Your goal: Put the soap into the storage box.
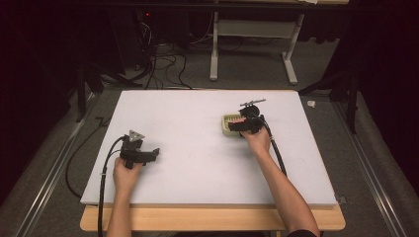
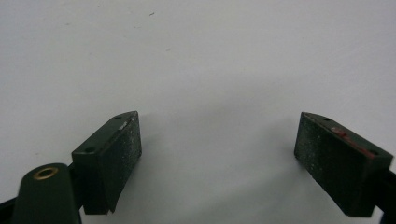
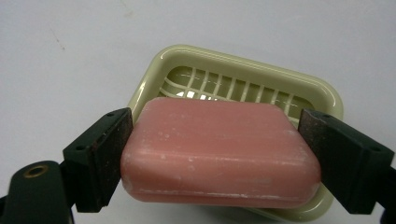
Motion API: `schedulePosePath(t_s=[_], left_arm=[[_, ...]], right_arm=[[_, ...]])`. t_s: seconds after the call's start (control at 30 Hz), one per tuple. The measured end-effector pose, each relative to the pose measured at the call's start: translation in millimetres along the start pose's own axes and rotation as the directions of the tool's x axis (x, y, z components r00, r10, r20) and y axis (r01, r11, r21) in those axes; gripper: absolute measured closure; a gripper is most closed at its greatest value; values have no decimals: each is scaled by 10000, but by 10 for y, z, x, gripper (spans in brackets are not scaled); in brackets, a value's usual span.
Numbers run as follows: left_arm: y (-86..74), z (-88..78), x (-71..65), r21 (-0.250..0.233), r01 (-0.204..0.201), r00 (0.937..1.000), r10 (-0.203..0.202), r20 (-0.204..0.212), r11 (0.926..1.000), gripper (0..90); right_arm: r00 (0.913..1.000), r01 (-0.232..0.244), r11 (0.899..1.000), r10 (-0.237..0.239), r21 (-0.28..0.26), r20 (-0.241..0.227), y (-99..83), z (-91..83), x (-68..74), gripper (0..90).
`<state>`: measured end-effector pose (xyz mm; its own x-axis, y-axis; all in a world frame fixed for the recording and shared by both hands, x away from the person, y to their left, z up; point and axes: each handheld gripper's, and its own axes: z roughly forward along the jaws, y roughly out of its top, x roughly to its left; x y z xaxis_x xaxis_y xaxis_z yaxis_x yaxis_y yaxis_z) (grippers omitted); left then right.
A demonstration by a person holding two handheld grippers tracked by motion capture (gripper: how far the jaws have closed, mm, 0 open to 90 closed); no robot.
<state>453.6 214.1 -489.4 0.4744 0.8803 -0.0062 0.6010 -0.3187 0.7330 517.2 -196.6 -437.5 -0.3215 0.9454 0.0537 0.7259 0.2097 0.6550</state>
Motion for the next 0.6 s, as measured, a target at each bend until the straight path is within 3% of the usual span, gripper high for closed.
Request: schedulePosePath(t_s=[0.6], left_arm=[[0, 0, 0, 1, -1, 10000, 1, -3, 10000, 153]], right_arm=[[9999, 123, 9998, -124, -165, -59, 15, -44, 5, 128]])
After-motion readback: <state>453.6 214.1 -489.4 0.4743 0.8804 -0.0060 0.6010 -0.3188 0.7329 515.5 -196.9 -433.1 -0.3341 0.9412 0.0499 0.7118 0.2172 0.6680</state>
